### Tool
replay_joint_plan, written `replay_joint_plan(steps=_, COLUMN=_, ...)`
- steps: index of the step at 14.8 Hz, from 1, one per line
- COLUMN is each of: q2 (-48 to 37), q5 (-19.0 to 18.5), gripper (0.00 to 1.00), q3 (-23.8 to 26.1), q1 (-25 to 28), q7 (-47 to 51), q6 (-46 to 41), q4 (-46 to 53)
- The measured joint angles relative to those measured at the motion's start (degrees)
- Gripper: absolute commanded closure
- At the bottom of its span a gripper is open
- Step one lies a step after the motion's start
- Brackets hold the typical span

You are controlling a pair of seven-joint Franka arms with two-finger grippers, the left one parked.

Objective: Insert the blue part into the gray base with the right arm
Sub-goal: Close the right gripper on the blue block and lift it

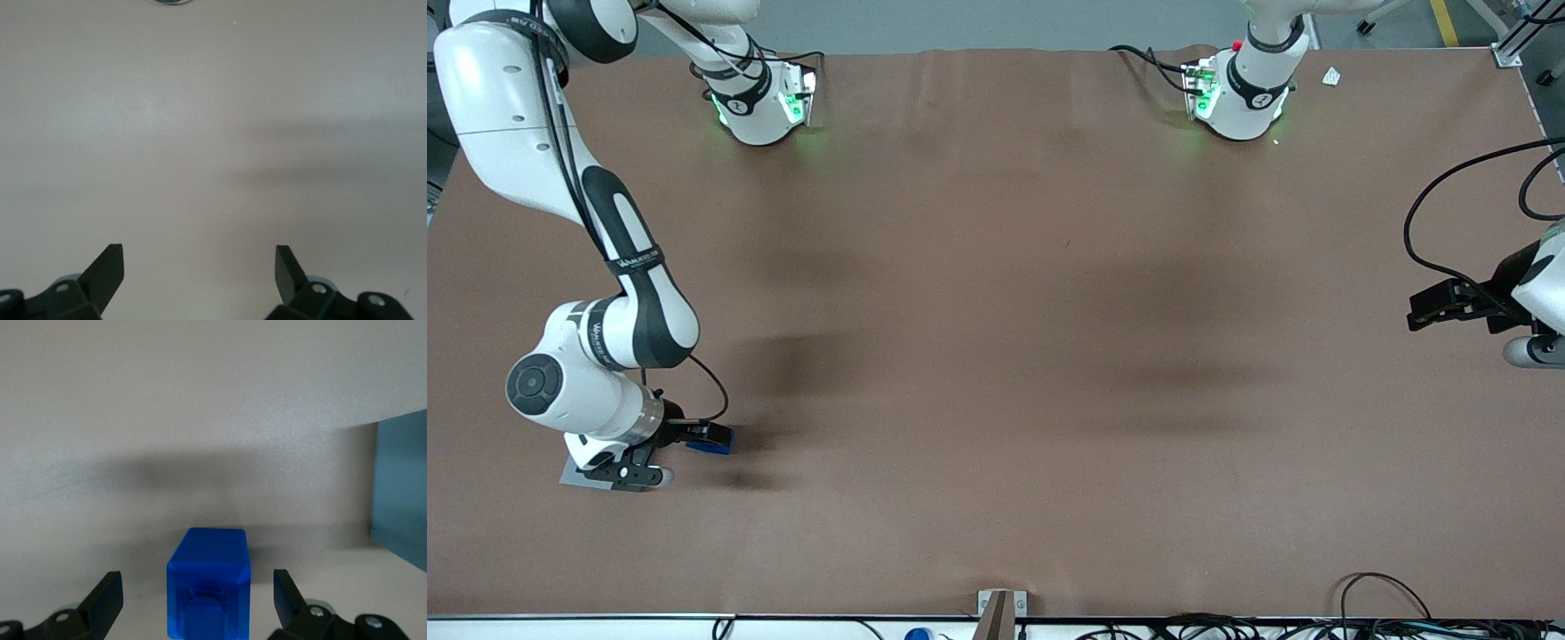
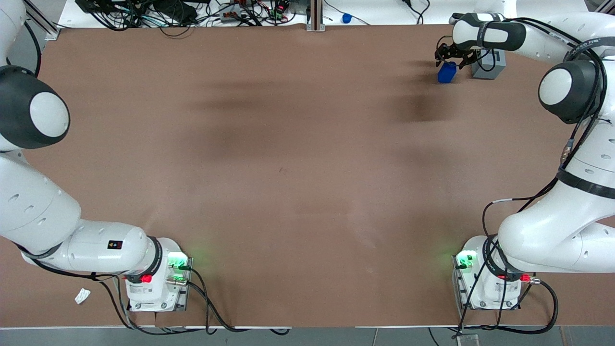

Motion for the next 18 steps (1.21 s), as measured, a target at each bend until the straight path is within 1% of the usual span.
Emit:
replay_joint_plan(steps=1, q2=0.05, q5=0.0, gripper=0.22, q3=-0.07, q1=0.0, q7=0.03, q6=0.04, q4=0.01)
replay_joint_plan(steps=2, q2=0.04, q5=0.0, gripper=0.25, q3=-0.13, q1=0.0, q7=0.03, q6=0.05, q4=0.05)
replay_joint_plan(steps=5, q2=0.04, q5=0.0, gripper=0.32, q3=-0.43, q1=-0.01, q7=0.1, q6=0.05, q4=0.22)
replay_joint_plan(steps=11, q2=0.14, q5=0.04, gripper=0.38, q3=-0.88, q1=-0.08, q7=0.87, q6=-0.08, q4=0.24)
replay_joint_plan(steps=14, q2=0.35, q5=0.05, gripper=0.4, q3=-0.86, q1=-0.08, q7=0.89, q6=-0.27, q4=0.24)
replay_joint_plan(steps=15, q2=0.44, q5=0.05, gripper=0.43, q3=-0.86, q1=-0.08, q7=0.9, q6=-0.34, q4=0.23)
replay_joint_plan(steps=18, q2=0.72, q5=0.05, gripper=0.55, q3=-0.85, q1=-0.07, q7=0.92, q6=-0.41, q4=0.23)
